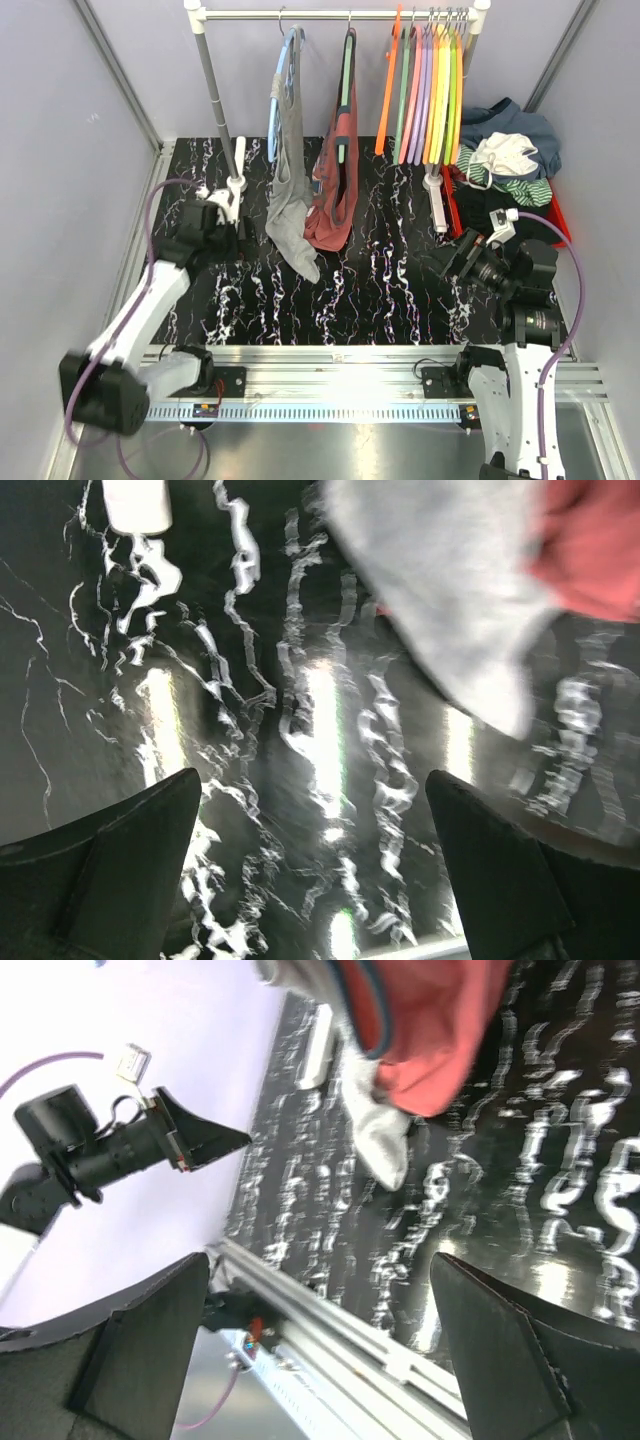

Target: Remove the tank top from the hanger

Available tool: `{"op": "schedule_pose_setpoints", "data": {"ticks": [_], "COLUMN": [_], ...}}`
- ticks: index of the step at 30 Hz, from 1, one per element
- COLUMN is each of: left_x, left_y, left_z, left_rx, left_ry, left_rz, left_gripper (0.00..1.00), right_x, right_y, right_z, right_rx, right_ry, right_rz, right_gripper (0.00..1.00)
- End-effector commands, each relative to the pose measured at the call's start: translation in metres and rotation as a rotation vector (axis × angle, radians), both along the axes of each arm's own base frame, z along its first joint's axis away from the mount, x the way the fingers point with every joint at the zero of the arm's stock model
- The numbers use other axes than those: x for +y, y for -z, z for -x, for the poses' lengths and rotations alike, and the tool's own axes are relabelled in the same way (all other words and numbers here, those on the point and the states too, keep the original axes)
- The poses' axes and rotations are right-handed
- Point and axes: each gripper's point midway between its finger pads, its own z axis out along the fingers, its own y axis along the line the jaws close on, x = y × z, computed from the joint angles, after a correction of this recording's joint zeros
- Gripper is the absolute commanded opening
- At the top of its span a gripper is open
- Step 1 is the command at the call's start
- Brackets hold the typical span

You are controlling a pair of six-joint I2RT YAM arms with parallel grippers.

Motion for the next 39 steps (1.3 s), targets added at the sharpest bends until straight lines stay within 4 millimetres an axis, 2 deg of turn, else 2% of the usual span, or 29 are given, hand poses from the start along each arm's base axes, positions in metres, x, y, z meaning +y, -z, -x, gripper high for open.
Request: {"op": "schedule_pose_setpoints", "data": {"ticks": [1, 3, 4, 5, 7, 8, 9, 10, 11, 14, 18, 24, 25, 27, 28, 29, 30, 31, 32, 33, 34, 35, 36, 37, 38, 39], "left_x": [-0.02, -0.027, -0.031, -0.041, -0.056, -0.063, -0.065, -0.065, -0.068, -0.069, -0.075, -0.082, -0.084, -0.084, -0.083, -0.082, -0.082, -0.082, -0.082, -0.082, -0.082, -0.081, -0.081, -0.08, -0.079, -0.078], "left_y": [-0.045, -0.063, -0.062, -0.083, -0.093, -0.111, -0.117, -0.112, -0.136, -0.158, -0.158, -0.147, -0.148, -0.147, -0.148, -0.15, -0.148, -0.148, -0.146, -0.144, -0.142, -0.142, -0.141, -0.142, -0.142, -0.141], "left_z": [0.018, 0.028, 0.034, 0.041, 0.057, 0.069, 0.074, 0.079, 0.09, 0.113, 0.118, 0.121, 0.125, 0.125, 0.125, 0.124, 0.123, 0.122, 0.121, 0.12, 0.119, 0.119, 0.118, 0.117, 0.117, 0.116], "left_rx": [-0.123, -0.208, -0.222, -0.298, -0.329, -0.386, -0.417, -0.423, -0.54, -0.682, -0.649, -0.626, -0.615, -0.61, -0.605, -0.608, -0.602, -0.592, -0.578, -0.565, -0.55, -0.545, -0.542, -0.544, -0.548, -0.548], "left_ry": [0.055, 0.084, 0.1, 0.152, 0.225, 0.262, 0.266, 0.257, 0.309, 0.394, 0.449, 0.522, 0.546, 0.552, 0.544, 0.541, 0.535, 0.533, 0.525, 0.524, 0.525, 0.522, 0.516, 0.511, 0.506, 0.5], "left_rz": [0.151, 0.219, 0.251, 0.323, 0.415, 0.491, 0.524, 0.549, 0.593, 0.621, 0.622, 0.6, 0.606, 0.594, 0.589, 0.583, 0.58, 0.578, 0.573, 0.568, 0.559, 0.556, 0.551, 0.547, 0.543, 0.54], "left_gripper": [0.99, 0.99, 0.99, 0.99, 0.99, 0.99, 0.99, 0.99, 0.99, 0.99, 0.99, 0.99, 0.99, 0.99, 0.99, 0.99, 0.99, 0.99, 0.99, 0.99, 0.99, 0.99, 0.99, 0.99, 0.99, 0.99], "right_x": [0.017, 0.024, 0.026, 0.028, 0.034, 0.035, 0.035, 0.036, 0.037, 0.041, 0.043, 0.045, 0.048, 0.054, 0.066, 0.074, 0.08, 0.087, 0.102, 0.107, 0.106, 0.12, 0.123, 0.12, 0.121, 0.131], "right_y": [-0.026, -0.046, -0.058, -0.064, -0.085, -0.088, -0.089, -0.095, -0.099, -0.118, -0.137, -0.177, -0.189, -0.198, -0.202, -0.201, -0.2, -0.196, -0.192, -0.189, -0.189, -0.189, -0.198, -0.196, -0.199, -0.204], "right_z": [0.013, 0.018, 0.018, 0.022, 0.035, 0.039, 0.038, 0.044, 0.048, 0.066, 0.07, 0.045, 0.038, 0.026, 0.014, -0.003, -0.006, -0.02, -0.029, -0.039, -0.06, -0.057, -0.061, -0.079, -0.084, -0.082], "right_rx": [-0.033, -0.067, -0.136, -0.141, -0.195, -0.188, -0.178, -0.212, -0.243, -0.308, -0.394, -0.449, -0.459, -0.515, -0.443, -0.404, -0.46, -0.36, -0.347, -0.374, -0.352, -0.374, -0.418, -0.416, -0.425, -0.452], "right_ry": [-0.111, -0.159, -0.179, -0.2, -0.259, -0.266, -0.251, -0.259, -0.278, -0.336, -0.351, -0.413, -0.443, -0.467, -0.481, -0.492, -0.489, -0.477, -0.448, -0.431, -0.324, -0.329, -0.297, -0.201, -0.162, -0.154], "right_rz": [-0.12, -0.197, -0.212, -0.244, -0.309, -0.33, -0.352, -0.384, -0.394, -0.368, -0.204, -0.14, -0.134, -0.09, -0.099, -0.051, -0.011, 0.028, 0.09, 0.17, 0.257, 0.296, 0.333, 0.385, 0.405, 0.42], "right_gripper": [1.0, 1.0, 1.0, 1.0, 1.0, 1.0, 1.0, 1.0, 1.0, 1.0, 1.0, 1.0, 1.0, 1.0, 1.0, 1.0, 1.0, 1.0, 1.0, 1.0, 1.0, 1.0, 1.0, 1.0, 1.0, 1.0]}}
